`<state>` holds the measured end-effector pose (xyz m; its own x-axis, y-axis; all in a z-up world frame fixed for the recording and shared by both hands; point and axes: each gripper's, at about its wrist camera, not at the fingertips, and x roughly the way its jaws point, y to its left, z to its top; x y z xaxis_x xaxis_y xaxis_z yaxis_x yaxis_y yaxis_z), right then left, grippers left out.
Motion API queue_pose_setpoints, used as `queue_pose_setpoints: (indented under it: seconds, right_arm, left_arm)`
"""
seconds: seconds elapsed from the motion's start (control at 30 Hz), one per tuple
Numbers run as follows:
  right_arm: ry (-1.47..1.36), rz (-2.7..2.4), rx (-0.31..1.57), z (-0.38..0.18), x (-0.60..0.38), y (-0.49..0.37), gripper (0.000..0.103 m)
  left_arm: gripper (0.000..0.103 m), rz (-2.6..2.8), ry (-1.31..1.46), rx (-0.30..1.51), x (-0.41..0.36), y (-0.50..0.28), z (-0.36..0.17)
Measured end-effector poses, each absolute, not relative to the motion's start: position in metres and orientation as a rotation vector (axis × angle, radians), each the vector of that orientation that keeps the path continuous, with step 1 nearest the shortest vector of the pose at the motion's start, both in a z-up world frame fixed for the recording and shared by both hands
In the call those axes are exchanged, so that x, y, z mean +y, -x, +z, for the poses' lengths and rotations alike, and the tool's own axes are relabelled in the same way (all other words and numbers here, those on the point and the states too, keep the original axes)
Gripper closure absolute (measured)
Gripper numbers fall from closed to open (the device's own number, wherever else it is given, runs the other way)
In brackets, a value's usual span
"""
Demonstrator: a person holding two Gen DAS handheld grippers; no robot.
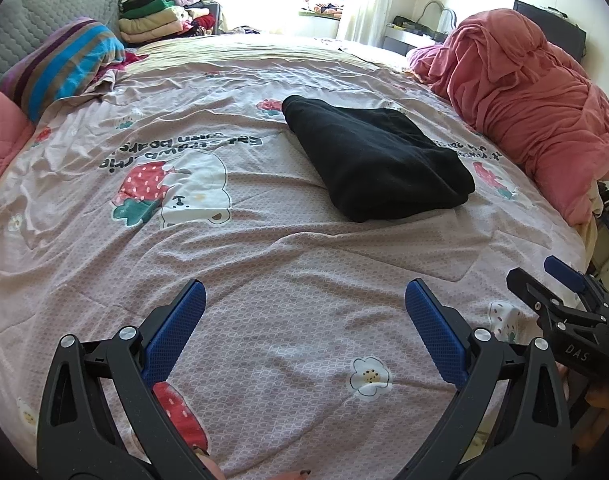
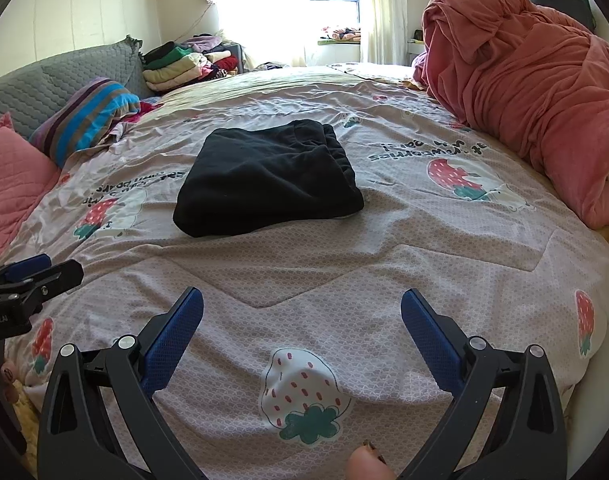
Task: Fold small clothes
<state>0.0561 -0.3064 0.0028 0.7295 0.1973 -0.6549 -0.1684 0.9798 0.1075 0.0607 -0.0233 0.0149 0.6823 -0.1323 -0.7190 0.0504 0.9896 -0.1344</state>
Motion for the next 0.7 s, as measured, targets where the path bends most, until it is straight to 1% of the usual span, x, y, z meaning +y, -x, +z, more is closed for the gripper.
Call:
queue_pose_setpoints:
  seconds: [0.33,0.5,0.63,0.7]
  right_arm:
    - [-0.055,0.173,0.730,0.002,-0.311,-0.057,0.004]
    - [-0.095,0.059,0.734,-0.001,-0.338,-0.056,0.004]
    - [-0.135,-0.140,0.731,-0.007,-0.395,-0.050,0.004]
    - [-0.176,-0.304,0.733,-0.013,-0.447,-0.045,0.005]
  left_arm:
    - [0.009,-0.115,0.098,0.821,-0.028,-0.060,0.016]
    - [0.009,-0.108,0.137,0.822,-0.019,-0.058,0.017]
    - [0.009,-0.039,0.262,0.843,0.027,-0.065,0.025]
    - [0.009,0.001,0.342,0.854,0.063,-0.070,0.030]
